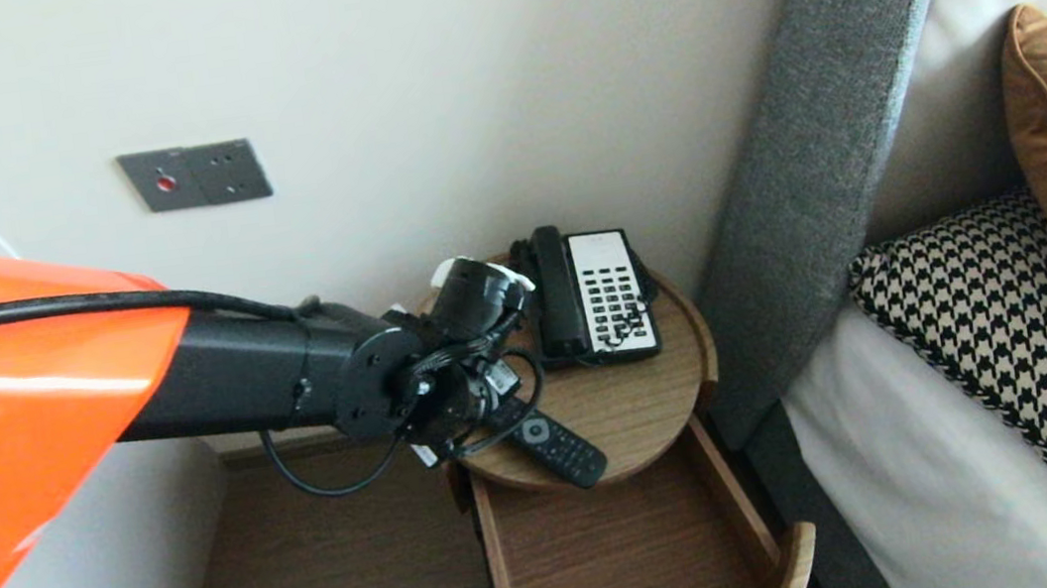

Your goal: Put the remote controls on the table in the drawer one by one

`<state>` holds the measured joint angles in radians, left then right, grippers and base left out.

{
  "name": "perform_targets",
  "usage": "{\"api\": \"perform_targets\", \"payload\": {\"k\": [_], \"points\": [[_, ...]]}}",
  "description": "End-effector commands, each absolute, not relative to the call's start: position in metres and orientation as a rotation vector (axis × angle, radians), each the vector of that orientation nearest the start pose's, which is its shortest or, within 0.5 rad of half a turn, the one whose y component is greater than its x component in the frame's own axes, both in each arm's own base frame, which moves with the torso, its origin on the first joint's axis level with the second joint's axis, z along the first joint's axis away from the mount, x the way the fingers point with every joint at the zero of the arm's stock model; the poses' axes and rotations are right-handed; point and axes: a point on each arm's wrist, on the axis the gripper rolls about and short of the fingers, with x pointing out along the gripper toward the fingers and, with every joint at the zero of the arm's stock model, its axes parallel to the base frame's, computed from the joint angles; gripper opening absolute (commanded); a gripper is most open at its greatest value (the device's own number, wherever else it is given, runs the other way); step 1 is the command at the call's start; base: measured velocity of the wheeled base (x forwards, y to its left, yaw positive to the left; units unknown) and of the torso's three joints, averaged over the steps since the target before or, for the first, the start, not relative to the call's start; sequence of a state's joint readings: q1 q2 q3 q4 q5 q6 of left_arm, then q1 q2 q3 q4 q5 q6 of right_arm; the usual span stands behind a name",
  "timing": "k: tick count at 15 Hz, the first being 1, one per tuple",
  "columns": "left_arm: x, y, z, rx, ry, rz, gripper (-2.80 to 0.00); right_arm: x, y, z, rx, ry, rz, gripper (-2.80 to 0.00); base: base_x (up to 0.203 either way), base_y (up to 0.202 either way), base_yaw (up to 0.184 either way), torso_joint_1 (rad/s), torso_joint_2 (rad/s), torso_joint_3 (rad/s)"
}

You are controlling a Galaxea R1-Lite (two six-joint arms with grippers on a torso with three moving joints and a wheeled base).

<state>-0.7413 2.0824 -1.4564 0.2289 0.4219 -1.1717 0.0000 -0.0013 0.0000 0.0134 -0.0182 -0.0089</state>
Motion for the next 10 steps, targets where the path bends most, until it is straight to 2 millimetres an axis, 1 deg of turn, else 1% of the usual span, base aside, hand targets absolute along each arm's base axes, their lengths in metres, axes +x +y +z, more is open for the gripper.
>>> {"api": "perform_targets", "payload": {"k": [1, 2, 5, 7, 9, 10], "points": [[0.314, -0.275, 0.129, -0.681, 0.770, 0.185, 0.00, -0.023, 0.000, 0.074, -0.009, 0.009, -0.018, -2.80, 0.000, 0.000, 0.000, 0.000, 0.00, 0.000], [0.317, -0.279, 0.130, -0.699, 0.763, 0.185, 0.00, -0.023, 0.000, 0.074, -0.009, 0.009, -0.018, -2.80, 0.000, 0.000, 0.000, 0.000, 0.00, 0.000], [0.322, -0.290, 0.127, -0.655, 0.715, 0.243, 0.00, -0.023, 0.000, 0.074, -0.009, 0.009, -0.018, -2.80, 0.000, 0.000, 0.000, 0.000, 0.00, 0.000], [0.319, -0.297, 0.122, -0.618, 0.695, 0.261, 0.00, -0.023, 0.000, 0.074, -0.009, 0.009, -0.018, -2.80, 0.000, 0.000, 0.000, 0.000, 0.00, 0.000], [0.318, -0.297, 0.114, -0.573, 0.724, 0.279, 0.00, -0.023, 0.000, 0.074, -0.009, 0.009, -0.018, -2.80, 0.000, 0.000, 0.000, 0.000, 0.00, 0.000], [0.316, -0.296, 0.113, -0.554, 0.737, 0.285, 0.00, -0.023, 0.000, 0.074, -0.009, 0.009, -0.018, -2.80, 0.000, 0.000, 0.000, 0.000, 0.00, 0.000]]}}
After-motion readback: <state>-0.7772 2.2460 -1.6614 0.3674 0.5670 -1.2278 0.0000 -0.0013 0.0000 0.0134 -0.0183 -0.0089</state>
